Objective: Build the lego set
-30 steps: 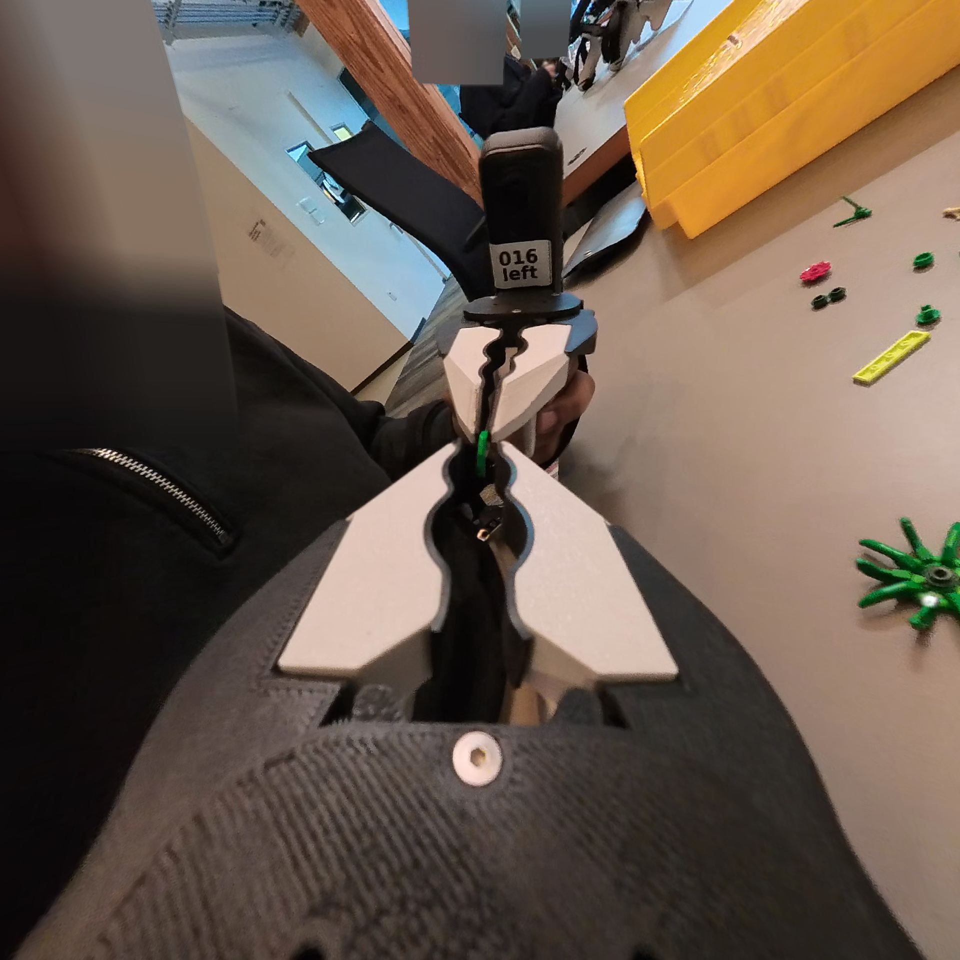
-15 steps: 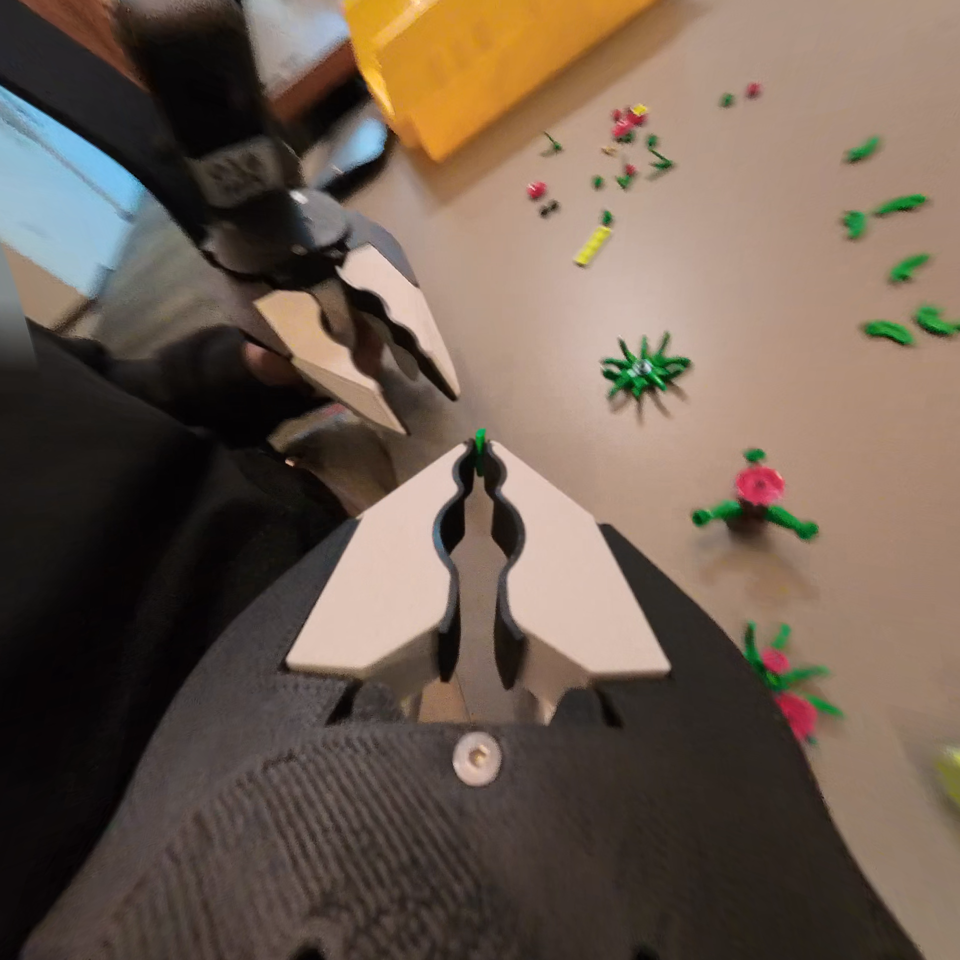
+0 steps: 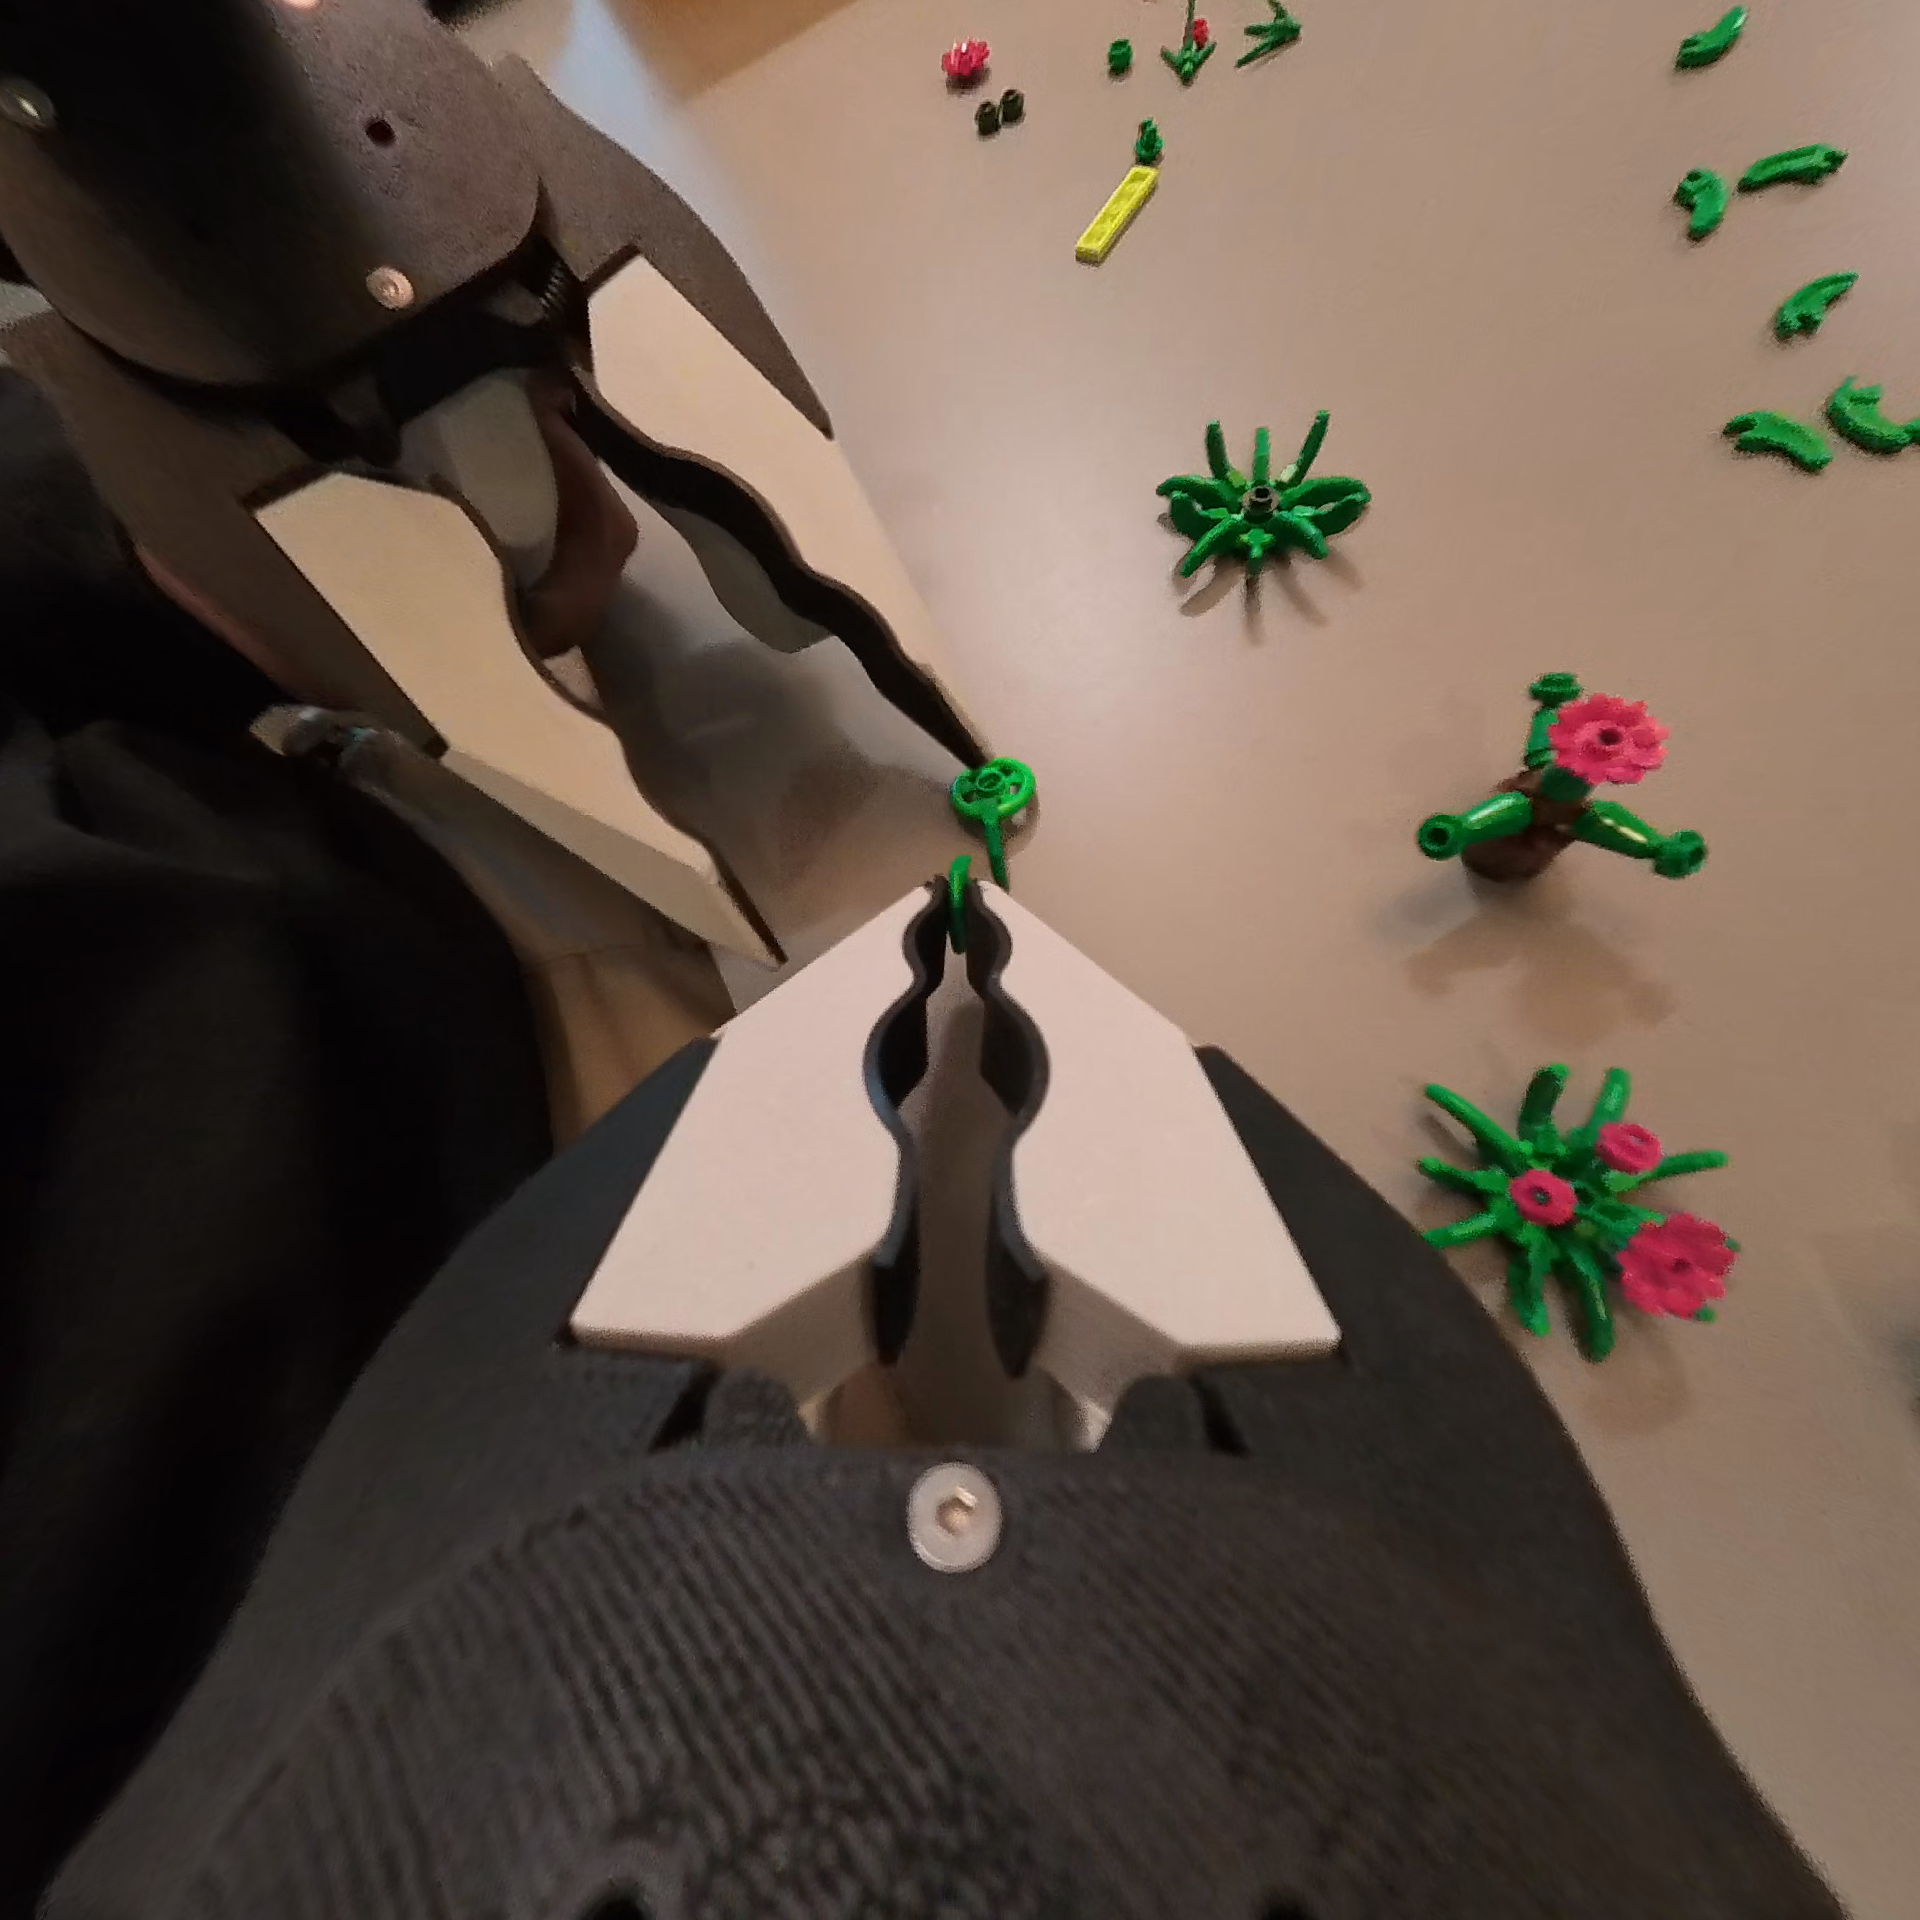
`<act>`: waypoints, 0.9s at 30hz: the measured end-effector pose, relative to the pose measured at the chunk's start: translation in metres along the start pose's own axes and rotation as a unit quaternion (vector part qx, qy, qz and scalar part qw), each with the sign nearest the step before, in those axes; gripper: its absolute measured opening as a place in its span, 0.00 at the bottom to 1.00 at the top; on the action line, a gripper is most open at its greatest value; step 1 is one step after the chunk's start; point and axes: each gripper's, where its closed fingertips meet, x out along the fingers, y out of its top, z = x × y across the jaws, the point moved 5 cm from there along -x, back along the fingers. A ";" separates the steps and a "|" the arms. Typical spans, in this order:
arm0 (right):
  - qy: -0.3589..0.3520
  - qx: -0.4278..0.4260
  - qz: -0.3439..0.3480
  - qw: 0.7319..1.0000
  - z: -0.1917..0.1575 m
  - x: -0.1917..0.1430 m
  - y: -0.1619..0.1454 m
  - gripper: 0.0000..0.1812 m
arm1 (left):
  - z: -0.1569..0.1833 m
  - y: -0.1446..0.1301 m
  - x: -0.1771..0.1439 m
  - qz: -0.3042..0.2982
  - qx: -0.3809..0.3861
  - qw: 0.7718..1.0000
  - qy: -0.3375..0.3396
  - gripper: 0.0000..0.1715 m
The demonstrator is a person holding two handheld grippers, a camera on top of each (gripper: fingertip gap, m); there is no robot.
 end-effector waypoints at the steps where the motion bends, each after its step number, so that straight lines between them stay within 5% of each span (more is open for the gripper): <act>1: -0.007 -0.010 -0.007 1.000 -0.001 0.003 -0.001 0.00 | 0.001 -0.002 0.002 -0.009 0.005 1.000 0.001 0.32; 16: -0.053 -0.029 -0.029 0.998 0.012 0.012 -0.001 0.00 | 0.017 0.000 0.005 -0.020 0.025 0.999 -0.026 0.33; 27: -0.042 -0.082 -0.045 0.995 0.001 0.005 -0.002 0.00 | 0.000 0.002 -0.001 0.002 0.001 1.000 0.007 0.20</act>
